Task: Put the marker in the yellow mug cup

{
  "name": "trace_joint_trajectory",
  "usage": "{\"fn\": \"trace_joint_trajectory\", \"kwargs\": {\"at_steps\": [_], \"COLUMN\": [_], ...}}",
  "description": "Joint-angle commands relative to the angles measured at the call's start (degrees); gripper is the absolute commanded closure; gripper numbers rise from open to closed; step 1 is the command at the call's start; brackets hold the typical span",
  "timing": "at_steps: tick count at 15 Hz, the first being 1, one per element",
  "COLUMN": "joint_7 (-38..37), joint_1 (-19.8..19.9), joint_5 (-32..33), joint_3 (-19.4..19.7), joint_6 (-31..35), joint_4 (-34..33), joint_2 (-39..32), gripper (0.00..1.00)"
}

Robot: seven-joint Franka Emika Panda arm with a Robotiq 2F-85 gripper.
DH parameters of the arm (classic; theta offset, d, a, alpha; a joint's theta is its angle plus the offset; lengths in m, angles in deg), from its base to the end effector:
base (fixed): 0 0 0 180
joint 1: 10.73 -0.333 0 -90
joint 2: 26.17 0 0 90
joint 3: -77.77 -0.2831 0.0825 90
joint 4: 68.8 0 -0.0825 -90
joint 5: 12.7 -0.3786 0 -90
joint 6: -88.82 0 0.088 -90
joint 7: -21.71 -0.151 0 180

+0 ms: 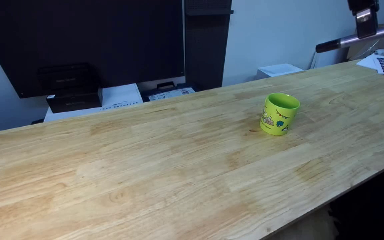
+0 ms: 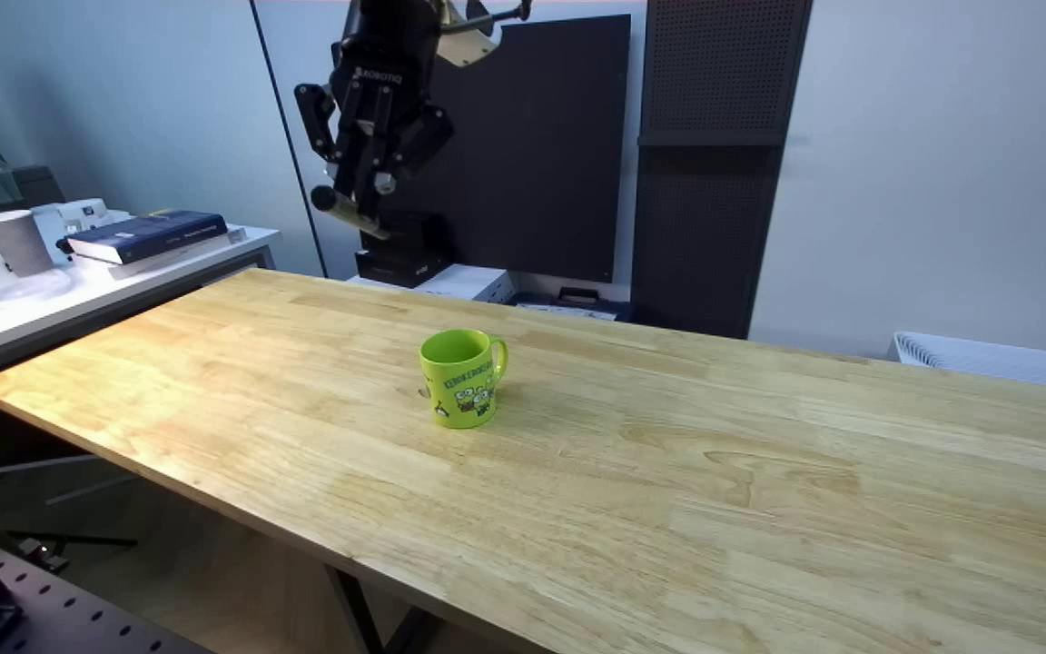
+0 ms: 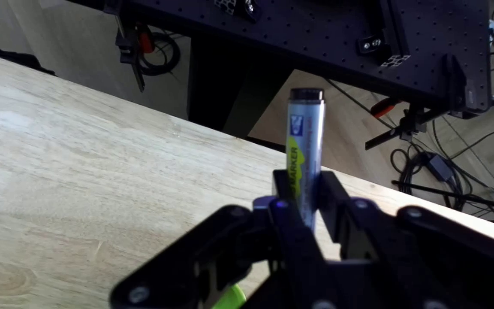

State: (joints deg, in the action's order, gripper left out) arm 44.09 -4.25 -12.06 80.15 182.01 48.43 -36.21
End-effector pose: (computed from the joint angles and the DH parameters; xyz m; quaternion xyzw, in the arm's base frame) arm 0.4642 -0.0743 0.2595 -0.9493 -0.1137 0.2845 0.0704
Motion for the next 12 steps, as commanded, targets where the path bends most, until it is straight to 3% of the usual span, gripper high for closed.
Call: {"fn": "trace_joint_trajectory", "kwargs": {"at_steps": [1, 5, 10, 12], "joint_7": [1.70, 0.37, -2.10, -2.10], "joint_1": [1.53, 3.27, 2.75, 2.66], "joint_5": [-1.68, -1.67, 4.19, 4.84], "joint_3": [1.33, 2.35, 2.88, 2.47], "joint_6": [-0.19, 2.19, 15.90, 18.01], "joint_4": [-0.50, -1.02, -0.31, -1.25], "joint_2": [-4.03, -9.16, -12.08, -13.52], "gripper": [0.95, 0.95, 0.95, 0.95]}}
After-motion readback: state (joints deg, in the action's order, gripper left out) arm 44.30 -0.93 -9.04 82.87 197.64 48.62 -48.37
